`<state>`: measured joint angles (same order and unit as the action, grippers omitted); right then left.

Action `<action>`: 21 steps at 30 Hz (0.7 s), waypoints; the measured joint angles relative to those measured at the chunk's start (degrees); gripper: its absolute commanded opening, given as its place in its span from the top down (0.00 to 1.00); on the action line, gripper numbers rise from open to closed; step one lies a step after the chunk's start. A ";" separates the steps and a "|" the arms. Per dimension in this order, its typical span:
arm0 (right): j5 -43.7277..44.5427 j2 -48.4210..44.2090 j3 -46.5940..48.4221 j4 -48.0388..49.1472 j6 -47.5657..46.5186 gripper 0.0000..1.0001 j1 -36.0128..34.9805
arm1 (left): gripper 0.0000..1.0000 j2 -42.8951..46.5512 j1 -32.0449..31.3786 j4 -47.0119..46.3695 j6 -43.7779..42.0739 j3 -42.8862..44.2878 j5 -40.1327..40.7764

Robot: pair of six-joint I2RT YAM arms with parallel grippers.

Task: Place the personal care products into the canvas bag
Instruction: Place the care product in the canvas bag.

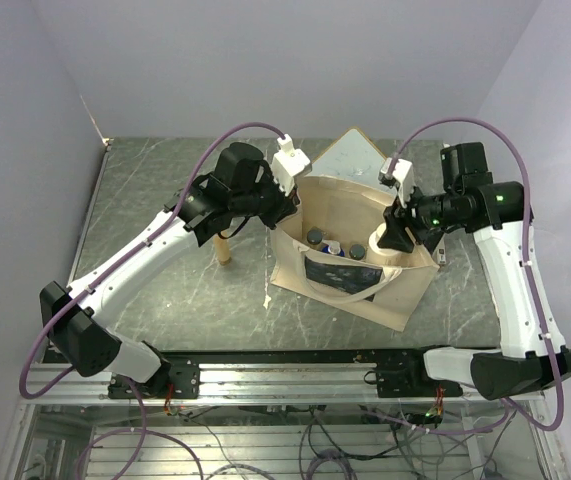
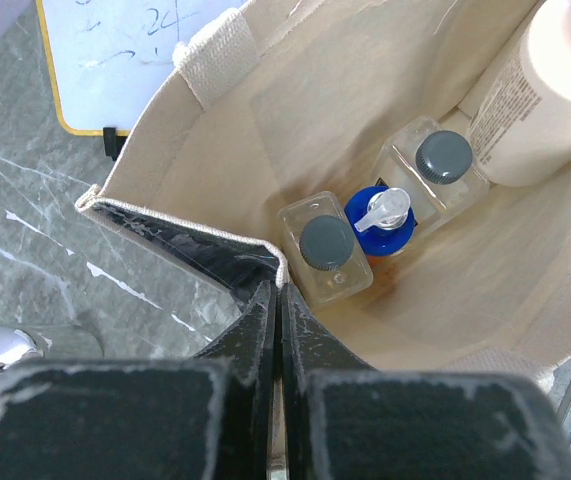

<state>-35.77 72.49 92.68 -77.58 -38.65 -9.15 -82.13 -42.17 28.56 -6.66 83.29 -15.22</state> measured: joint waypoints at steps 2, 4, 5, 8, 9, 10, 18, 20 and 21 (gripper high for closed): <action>0.46 0.02 -1.49 0.46 0.00 1.00 -0.33 | 0.93 0.00 0.00 0.00 0.00 0.00 -0.02; 0.85 0.02 -3.19 1.18 0.02 1.00 -0.72 | 0.93 0.00 0.00 0.00 0.00 0.00 -0.02; 1.07 0.02 -4.11 1.70 0.02 1.00 -0.96 | 0.93 0.00 0.00 0.00 0.00 -0.02 -0.02; 1.92 0.00 -7.19 3.50 0.00 1.00 -2.01 | 0.93 0.00 0.00 -0.15 -0.09 -0.24 -0.02; 2.25 0.02 -8.13 3.91 0.00 1.00 -2.36 | 0.93 0.00 0.00 -0.24 -0.20 -0.33 -0.02; 2.56 0.02 -8.83 4.22 0.00 1.00 -2.62 | 0.93 0.00 0.00 -0.33 -0.24 -0.39 -0.02; 6.56 -0.07 -11.80 6.82 -0.74 1.00 -6.12 | 0.93 0.09 0.00 -1.09 -0.83 -1.01 -0.02; 7.58 -0.07 -11.98 7.04 -0.96 1.00 -6.49 | 0.93 0.15 0.00 -1.31 -0.92 -1.18 -0.02; 8.04 -0.07 -11.98 7.06 -1.07 1.00 -6.67 | 0.93 0.22 0.00 -1.31 -0.94 -1.20 -0.02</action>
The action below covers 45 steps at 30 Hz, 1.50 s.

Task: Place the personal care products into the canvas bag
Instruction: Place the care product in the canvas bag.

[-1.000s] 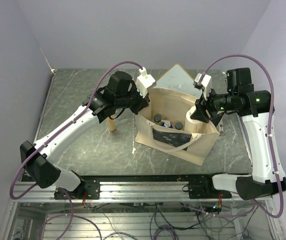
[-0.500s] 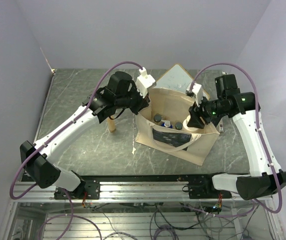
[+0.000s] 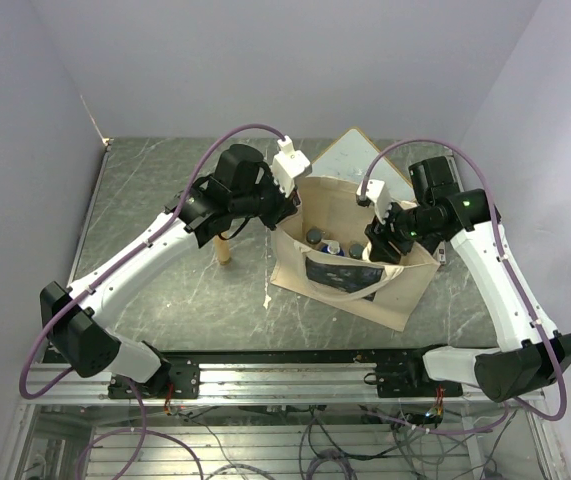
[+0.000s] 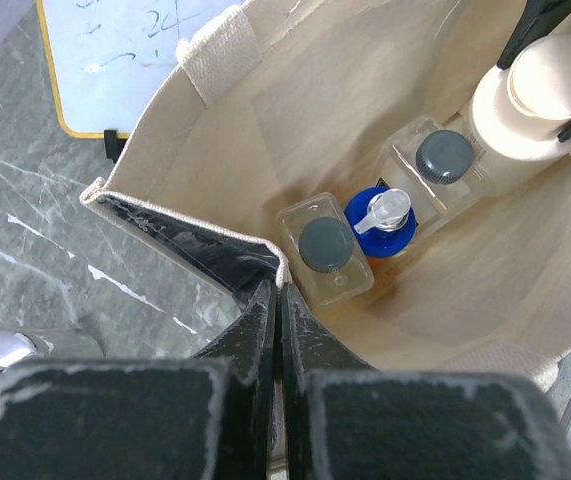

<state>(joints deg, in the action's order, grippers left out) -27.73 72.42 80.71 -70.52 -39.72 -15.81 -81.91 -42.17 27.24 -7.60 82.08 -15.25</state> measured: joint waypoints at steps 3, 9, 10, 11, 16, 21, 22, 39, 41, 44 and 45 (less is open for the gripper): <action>0.92 0.09 0.00 -0.04 -0.09 1.00 -0.07 | 0.93 0.09 -0.02 0.00 -0.15 -0.02 0.02; 0.66 0.33 0.28 -0.26 -0.22 1.00 -1.01 | 0.70 0.35 -0.04 0.04 -0.79 -0.09 0.09; 0.26 0.33 0.28 -0.39 -0.22 1.00 -1.31 | 0.64 0.39 -0.04 0.09 -1.05 -0.09 0.09; -0.13 0.33 0.28 -0.52 -0.22 1.00 -1.55 | 0.58 0.46 -0.04 0.11 -1.31 -0.07 0.09; -1.16 0.26 0.28 -0.63 -0.13 1.00 -1.99 | 0.35 0.46 -0.04 3.23 -3.78 3.85 1.07; -0.37 0.31 0.46 -0.44 1.44 1.00 -2.01 | 0.29 2.40 -0.04 3.08 -6.54 7.54 2.40; -0.09 0.37 0.63 -0.44 1.92 1.00 -2.01 | 0.28 3.28 -0.04 3.17 -7.19 7.54 2.12; 5.53 0.79 1.60 1.03 7.41 1.00 -2.01 | 0.22 -2.25 -14.64 16.00 -25.57 7.58 -12.28; 5.95 0.81 1.60 1.01 7.56 1.00 -2.01 | 0.21 -4.28 -16.35 16.35 -26.82 8.31 -11.37; 6.25 0.83 1.60 0.94 7.58 1.00 -2.01 | 0.21 -6.43 -18.45 16.26 -28.48 9.20 -9.75; 6.34 0.83 1.60 0.87 7.58 1.00 -2.01 | 0.22 -6.88 -19.06 16.24 -29.00 9.46 -9.22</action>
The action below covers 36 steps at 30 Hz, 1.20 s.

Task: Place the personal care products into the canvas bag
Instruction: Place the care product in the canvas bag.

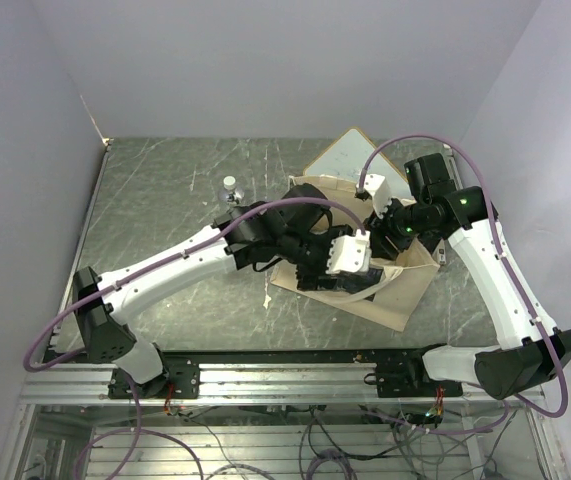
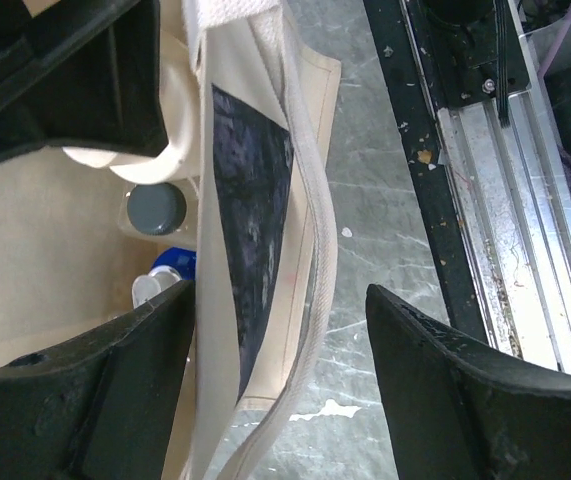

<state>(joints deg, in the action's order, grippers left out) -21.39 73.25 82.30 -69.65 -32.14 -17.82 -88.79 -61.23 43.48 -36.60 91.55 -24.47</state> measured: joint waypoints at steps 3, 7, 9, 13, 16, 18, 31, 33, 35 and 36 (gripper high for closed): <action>0.07 0.00 -0.02 -0.09 0.00 1.00 0.00 | 0.27 -1.14 -1.49 -0.13 -1.11 1.01 1.07; -0.26 0.02 -0.04 -0.20 -0.26 1.00 0.00 | 0.48 -3.89 -3.93 -0.79 -1.60 4.44 1.90; -0.48 0.09 -0.04 -0.42 -0.59 1.00 -0.20 | 0.71 -5.79 -5.29 -2.03 -1.42 5.88 2.27; -0.44 0.63 -0.04 -1.20 -1.16 1.00 -1.25 | 0.93 -9.40 -7.17 -3.37 -0.22 7.98 2.56; 0.15 0.87 -0.11 -1.57 -1.29 1.00 -1.60 | 0.93 -10.23 -7.54 -3.39 0.44 9.14 2.67; 0.87 0.87 -0.26 -1.75 -1.38 1.00 -1.64 | 0.93 -9.97 -7.54 -3.45 0.66 9.38 2.75; 4.52 0.31 -5.57 -0.96 -2.78 1.00 -1.75 | 0.93 -7.69 -7.54 -3.41 2.19 9.09 5.18; 4.52 0.15 -6.95 -0.83 -2.89 1.00 -1.75 | 0.93 -7.04 -7.54 -3.41 2.64 8.83 5.16; 4.48 -0.22 -7.98 -0.44 -2.97 1.00 -1.75 | 0.93 -6.58 -7.54 -3.41 3.02 8.76 5.16; 4.48 -0.55 -8.61 -0.15 -3.10 1.00 -1.75 | 0.93 -6.45 -7.54 -3.41 3.19 8.76 5.18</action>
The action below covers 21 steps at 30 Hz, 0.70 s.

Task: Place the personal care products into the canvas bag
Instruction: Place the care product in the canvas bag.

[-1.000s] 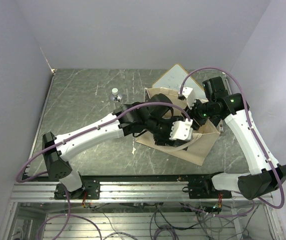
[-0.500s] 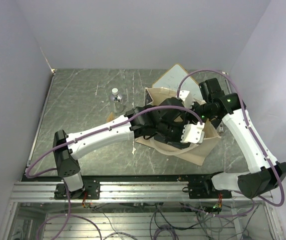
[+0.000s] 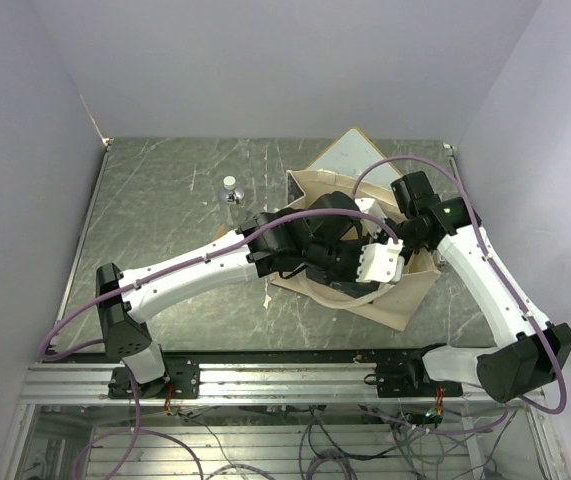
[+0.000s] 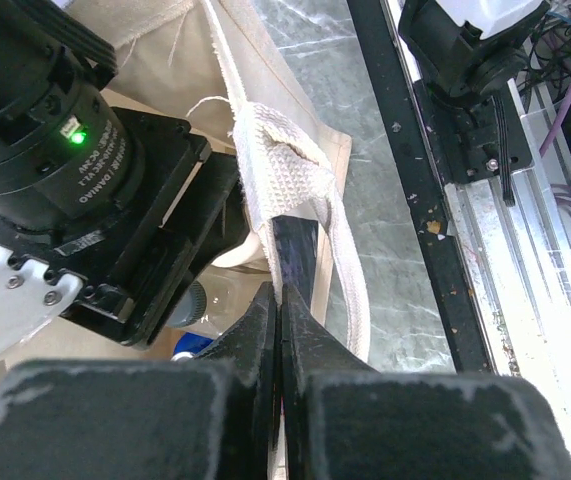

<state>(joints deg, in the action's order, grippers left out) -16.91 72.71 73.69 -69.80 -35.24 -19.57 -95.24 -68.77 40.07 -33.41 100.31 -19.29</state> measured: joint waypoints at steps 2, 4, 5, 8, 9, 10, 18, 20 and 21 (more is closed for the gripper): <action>0.00 -0.42 -1.07 0.59 -0.15 1.00 0.00 | 0.93 0.02 0.00 0.00 0.11 -0.02 0.02; 0.02 -0.76 -2.56 1.55 -0.37 1.00 0.00 | 0.93 0.09 0.00 -0.09 0.31 -0.39 0.07; 0.04 -0.92 -3.50 2.19 -0.44 1.00 0.00 | 0.93 0.15 0.00 -0.26 0.39 -0.70 0.09; 0.07 -1.27 -6.10 3.78 -0.66 1.00 0.00 | 0.93 0.48 0.00 -1.27 0.44 -1.99 0.17; 0.04 -1.40 -6.71 4.31 -0.70 1.00 0.00 | 0.93 0.66 0.00 -1.57 0.44 -2.49 0.17; 0.00 -1.64 -7.48 5.16 -0.79 1.00 0.00 | 0.93 0.87 -0.02 -1.90 0.42 -3.06 0.17; -0.85 -4.94 -12.81 10.40 -1.05 1.00 0.13 | 0.93 1.62 -0.02 -1.95 -0.52 -4.26 -2.12; -0.87 -5.25 -13.46 11.06 -1.11 1.00 0.24 | 0.93 1.62 0.00 -1.57 -0.66 -4.26 -3.06; -0.87 -5.33 -13.81 11.43 -1.22 1.00 0.24 | 0.93 1.62 0.00 -1.42 -0.66 -4.26 -3.41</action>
<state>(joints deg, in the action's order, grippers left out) -17.78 67.37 59.88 -58.37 -36.47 -19.33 -93.62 -68.77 38.65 -34.06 96.05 -22.70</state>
